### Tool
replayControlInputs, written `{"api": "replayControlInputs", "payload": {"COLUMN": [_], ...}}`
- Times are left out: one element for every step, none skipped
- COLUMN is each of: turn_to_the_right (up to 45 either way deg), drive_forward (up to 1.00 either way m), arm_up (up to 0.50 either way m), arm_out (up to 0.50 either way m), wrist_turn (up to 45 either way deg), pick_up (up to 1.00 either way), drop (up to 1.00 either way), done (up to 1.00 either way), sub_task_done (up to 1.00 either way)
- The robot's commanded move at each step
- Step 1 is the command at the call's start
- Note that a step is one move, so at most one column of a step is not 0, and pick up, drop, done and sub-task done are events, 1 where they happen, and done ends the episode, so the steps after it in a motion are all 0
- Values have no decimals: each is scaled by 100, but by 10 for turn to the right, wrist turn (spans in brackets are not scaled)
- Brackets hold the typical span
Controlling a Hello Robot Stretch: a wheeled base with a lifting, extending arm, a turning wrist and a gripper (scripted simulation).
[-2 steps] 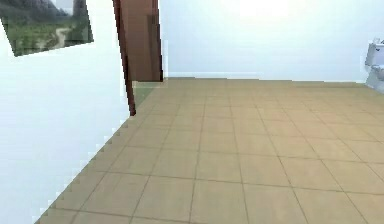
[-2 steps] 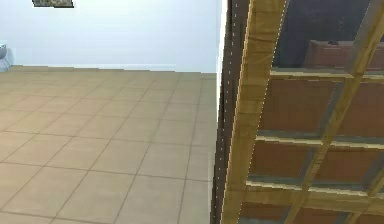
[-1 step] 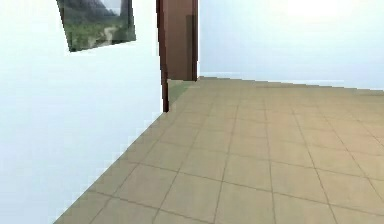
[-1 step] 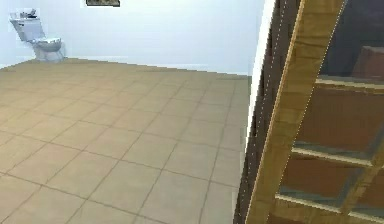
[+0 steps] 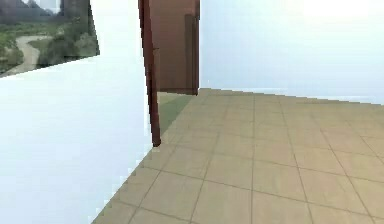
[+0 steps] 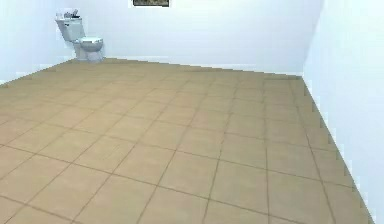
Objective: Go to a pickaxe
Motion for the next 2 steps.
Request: {"api": "replayControlInputs", "payload": {"turn_to_the_right": [0, -30], "drive_forward": [100, 0], "arm_up": [0, 0], "arm_out": [0, 0], "wrist_turn": [0, 0], "pick_up": [0, 0], "drop": [0, 0], "done": [0, 0], "sub_task_done": [0, 0]}}
